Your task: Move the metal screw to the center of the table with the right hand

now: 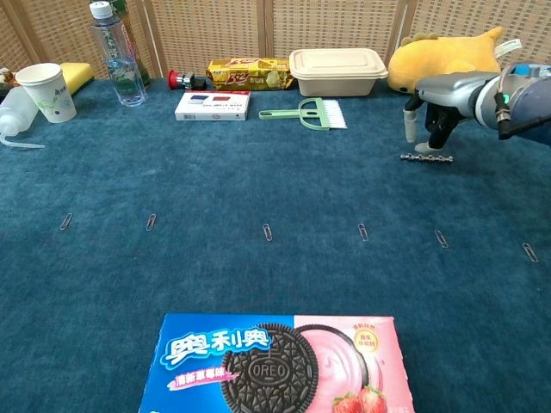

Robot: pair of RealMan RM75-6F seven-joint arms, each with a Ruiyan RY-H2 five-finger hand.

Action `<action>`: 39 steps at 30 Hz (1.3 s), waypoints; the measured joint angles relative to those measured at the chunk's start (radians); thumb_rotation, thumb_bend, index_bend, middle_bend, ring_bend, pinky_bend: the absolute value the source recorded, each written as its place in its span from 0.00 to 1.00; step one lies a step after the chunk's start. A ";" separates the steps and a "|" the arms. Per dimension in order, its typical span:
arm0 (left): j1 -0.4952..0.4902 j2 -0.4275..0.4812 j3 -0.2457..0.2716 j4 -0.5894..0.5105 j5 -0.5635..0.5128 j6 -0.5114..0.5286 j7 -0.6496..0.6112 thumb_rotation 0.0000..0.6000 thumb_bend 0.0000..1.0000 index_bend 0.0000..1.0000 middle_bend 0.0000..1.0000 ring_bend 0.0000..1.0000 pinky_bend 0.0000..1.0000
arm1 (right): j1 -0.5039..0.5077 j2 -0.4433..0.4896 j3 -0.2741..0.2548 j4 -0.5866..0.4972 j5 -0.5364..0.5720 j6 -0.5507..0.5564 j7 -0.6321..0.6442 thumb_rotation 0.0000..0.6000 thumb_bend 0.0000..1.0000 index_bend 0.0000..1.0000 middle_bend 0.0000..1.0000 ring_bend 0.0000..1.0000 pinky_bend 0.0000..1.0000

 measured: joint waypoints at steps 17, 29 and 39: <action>-0.007 -0.005 0.001 0.025 0.004 0.007 -0.033 1.00 0.20 0.13 0.25 0.18 0.14 | 0.032 -0.038 -0.017 0.023 0.104 0.029 -0.139 1.00 0.37 0.46 0.91 1.00 1.00; 0.000 -0.006 0.004 0.054 0.009 0.029 -0.067 1.00 0.20 0.13 0.25 0.18 0.14 | 0.060 -0.055 -0.024 0.031 0.188 0.033 -0.232 1.00 0.37 0.45 0.90 1.00 1.00; -0.001 -0.016 0.002 0.067 0.020 0.042 -0.080 1.00 0.20 0.13 0.25 0.18 0.14 | 0.059 -0.045 -0.035 -0.014 0.210 0.052 -0.259 1.00 0.37 0.45 0.90 1.00 1.00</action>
